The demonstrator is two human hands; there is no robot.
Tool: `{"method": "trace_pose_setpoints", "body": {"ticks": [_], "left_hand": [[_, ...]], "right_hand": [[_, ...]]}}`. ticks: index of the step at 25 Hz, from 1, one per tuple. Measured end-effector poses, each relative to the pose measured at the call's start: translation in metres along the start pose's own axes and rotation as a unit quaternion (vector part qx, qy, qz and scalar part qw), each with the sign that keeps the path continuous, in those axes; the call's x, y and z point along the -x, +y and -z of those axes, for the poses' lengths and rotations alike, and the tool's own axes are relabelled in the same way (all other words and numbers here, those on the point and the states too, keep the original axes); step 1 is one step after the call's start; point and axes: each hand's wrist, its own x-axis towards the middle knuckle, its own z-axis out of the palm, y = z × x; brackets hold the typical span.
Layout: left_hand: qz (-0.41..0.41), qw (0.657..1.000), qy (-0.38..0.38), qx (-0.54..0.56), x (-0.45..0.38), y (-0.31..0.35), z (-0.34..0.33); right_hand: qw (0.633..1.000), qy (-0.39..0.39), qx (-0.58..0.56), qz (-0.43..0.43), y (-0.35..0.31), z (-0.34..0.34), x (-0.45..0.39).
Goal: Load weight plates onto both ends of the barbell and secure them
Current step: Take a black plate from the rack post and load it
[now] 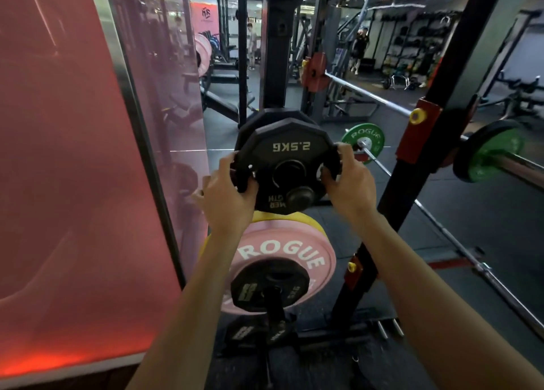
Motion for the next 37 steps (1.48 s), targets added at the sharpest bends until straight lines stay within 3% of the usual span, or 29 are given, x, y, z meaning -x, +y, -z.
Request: {"method": "trace_pose_setpoints", "body": {"ticks": [3,9,16,26,37], "left_hand": [[0.002,0.997,-0.022,0.068,0.019,0.008,0.027],[-0.040,0.993,0.023,0.111,0.085,0.064,0.084],[-0.038,0.984,-0.028,0.172,0.194,0.154,0.095],[-0.103,0.959,-0.139,0.225,0.302,0.289,0.004],[-0.097,0.935,-0.199,0.279,0.327,0.401,-0.175]], "right_hand": [[0.999,-0.021,-0.031,-0.006,-0.004,0.028,0.017],[0.999,-0.009,-0.044,-0.031,-0.011,0.102,0.090],[0.988,0.105,-0.049,-0.098,0.018,0.226,0.199],[0.955,0.191,0.031,-0.226,0.131,0.383,0.281],[0.948,0.195,0.093,-0.232,0.301,0.456,0.237]]}}
